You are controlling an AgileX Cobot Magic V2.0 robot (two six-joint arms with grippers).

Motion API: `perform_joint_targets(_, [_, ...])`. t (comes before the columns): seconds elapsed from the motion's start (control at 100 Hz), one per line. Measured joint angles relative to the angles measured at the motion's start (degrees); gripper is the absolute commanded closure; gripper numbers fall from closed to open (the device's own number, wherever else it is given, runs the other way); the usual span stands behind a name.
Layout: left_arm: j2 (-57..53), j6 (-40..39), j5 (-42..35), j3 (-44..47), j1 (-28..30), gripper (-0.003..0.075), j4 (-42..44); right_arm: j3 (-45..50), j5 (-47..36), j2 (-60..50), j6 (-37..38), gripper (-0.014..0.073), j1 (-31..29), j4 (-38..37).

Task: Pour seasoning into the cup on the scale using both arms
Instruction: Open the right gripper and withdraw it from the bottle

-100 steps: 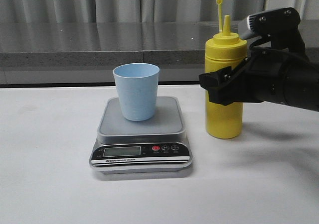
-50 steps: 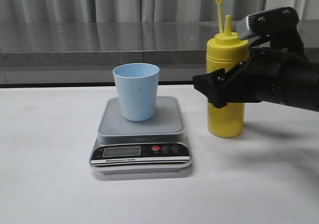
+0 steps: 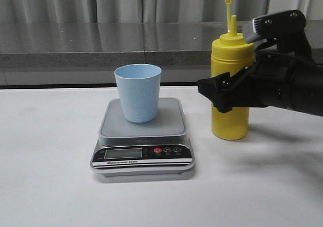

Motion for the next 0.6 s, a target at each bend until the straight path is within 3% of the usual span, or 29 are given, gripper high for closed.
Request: perform_joint_targets(0.6, [0.0, 0.0, 0.0, 0.0, 0.0, 0.0740, 0.0, 5.9, -0.1, 0.0, 0.0, -0.0073, 0.0, 5.1])
